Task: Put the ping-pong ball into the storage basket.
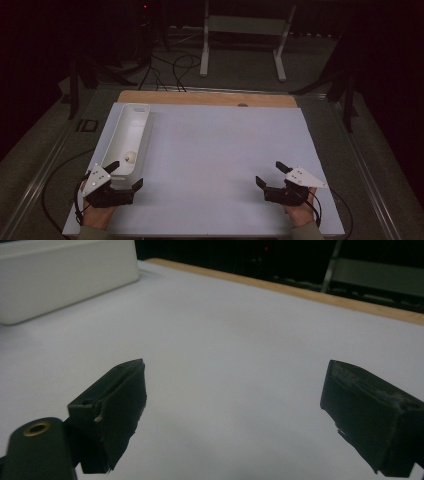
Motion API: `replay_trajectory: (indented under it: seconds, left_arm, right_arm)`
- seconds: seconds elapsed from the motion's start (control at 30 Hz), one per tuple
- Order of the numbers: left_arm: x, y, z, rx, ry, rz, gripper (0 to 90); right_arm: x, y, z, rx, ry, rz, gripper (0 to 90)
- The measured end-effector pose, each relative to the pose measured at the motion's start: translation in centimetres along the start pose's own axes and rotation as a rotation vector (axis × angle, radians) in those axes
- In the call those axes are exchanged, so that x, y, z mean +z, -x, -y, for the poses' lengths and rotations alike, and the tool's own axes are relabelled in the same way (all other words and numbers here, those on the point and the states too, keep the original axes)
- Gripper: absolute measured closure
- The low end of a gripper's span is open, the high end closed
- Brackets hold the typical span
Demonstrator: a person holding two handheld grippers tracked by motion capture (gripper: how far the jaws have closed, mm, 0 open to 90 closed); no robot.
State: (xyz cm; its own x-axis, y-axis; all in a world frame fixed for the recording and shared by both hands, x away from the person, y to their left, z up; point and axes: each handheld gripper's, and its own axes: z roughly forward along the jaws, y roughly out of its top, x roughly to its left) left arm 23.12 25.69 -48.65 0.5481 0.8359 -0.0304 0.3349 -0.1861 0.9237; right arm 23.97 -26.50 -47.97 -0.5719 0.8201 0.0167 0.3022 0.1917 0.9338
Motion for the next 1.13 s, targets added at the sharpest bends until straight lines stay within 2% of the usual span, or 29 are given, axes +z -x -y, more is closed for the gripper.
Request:
replay_trajectory:
  seconds: [0.27, 0.37, 0.7, 1.13]
  left_arm:
    - [0.0, -0.1, 0.0, 0.003, 0.003, 0.008, 0.0]
    - [0.1, -0.1, 0.0, 0.008, 0.0, 0.013, 0.0]
    - [0.2, 0.1, 0.2, 0.03, -0.008, 0.006, 0.0]
    - [0.2, 0.2, 0.2, 0.024, 0.001, -0.02, 0.0]
  right_arm:
    - [-1.4, 0.3, 0.8, 0.022, 0.092, 0.041, 9.5]
    - [-1.5, 0.3, 1.1, 0.0, 0.116, 0.053, 9.5]
    - [-1.4, 0.3, 1.4, -0.022, 0.138, 0.059, 9.6]
    - [-1.4, 0.4, 1.5, -0.022, 0.14, 0.051, 9.5]
